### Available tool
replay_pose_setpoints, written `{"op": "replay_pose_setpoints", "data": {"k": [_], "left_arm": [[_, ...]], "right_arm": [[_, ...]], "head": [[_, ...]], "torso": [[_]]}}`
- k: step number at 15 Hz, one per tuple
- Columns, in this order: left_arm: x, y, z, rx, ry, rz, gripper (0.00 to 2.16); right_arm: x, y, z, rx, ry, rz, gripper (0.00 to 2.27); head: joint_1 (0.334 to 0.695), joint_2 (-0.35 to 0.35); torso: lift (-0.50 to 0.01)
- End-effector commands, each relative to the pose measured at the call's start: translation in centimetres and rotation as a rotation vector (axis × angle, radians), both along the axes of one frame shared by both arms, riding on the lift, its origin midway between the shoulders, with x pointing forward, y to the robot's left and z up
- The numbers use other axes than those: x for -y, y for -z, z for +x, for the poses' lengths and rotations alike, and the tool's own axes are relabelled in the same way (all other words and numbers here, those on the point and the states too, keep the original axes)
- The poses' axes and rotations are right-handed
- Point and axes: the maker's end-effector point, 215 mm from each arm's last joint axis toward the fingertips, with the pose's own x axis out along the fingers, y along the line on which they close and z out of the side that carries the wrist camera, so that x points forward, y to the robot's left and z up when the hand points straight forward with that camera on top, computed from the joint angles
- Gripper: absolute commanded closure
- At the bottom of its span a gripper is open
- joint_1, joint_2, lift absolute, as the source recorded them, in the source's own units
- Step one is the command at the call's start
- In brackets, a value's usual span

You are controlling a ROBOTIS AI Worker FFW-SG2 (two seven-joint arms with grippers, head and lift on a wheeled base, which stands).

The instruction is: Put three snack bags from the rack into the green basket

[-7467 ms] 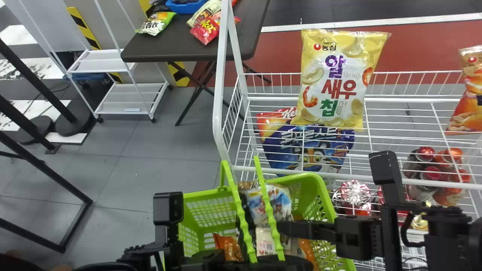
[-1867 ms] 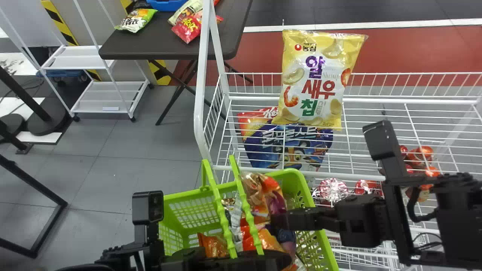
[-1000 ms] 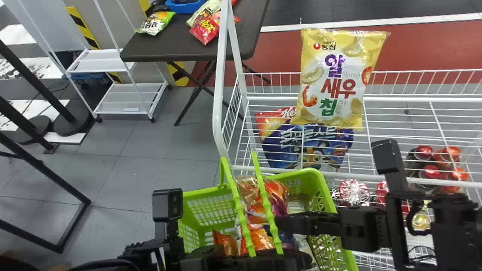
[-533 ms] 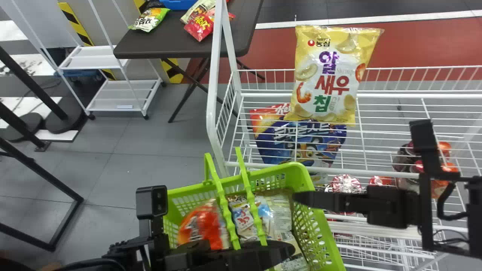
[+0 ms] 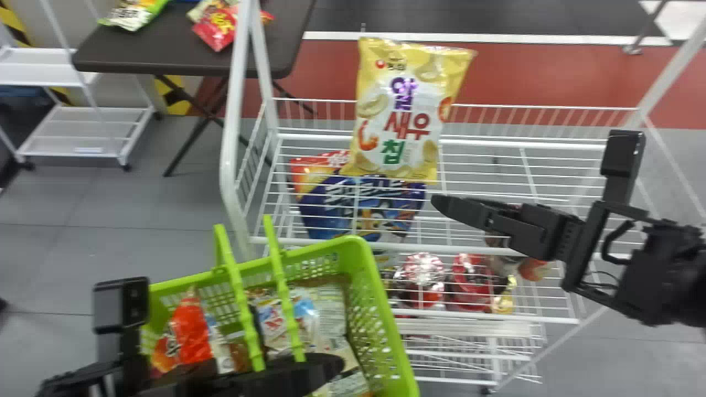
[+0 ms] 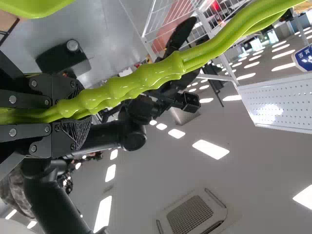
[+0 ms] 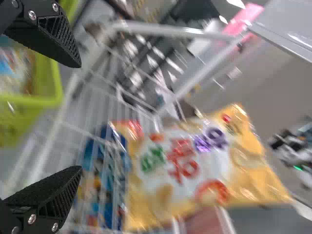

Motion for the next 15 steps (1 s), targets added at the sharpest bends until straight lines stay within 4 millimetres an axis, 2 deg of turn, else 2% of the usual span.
{"op": "replay_pose_setpoints", "data": {"k": [1,4,10,15], "left_arm": [[0.1,0.0,0.0,-0.002,-0.001,-0.003,2.15],[0.1,0.1,-0.1,-0.004,0.000,-0.004,2.15],[0.1,0.6,0.3,-0.018,-0.003,0.001,2.15],[0.3,0.6,0.1,-0.022,0.002,-0.002,2.15]], "right_arm": [[2.9,-1.1,2.2,0.246,0.143,-0.172,0.09],[5.2,0.1,1.1,0.365,0.268,-0.280,0.09],[8.6,4.1,-2.5,0.330,0.386,-0.320,0.09],[9.2,4.4,-5.0,0.319,0.416,-0.319,0.11]], "head": [[0.695,-0.098],[0.695,-0.155],[0.695,-0.218],[0.695,-0.270]], "torso": [[0.000],[0.000],[0.000],[0.000]]}}
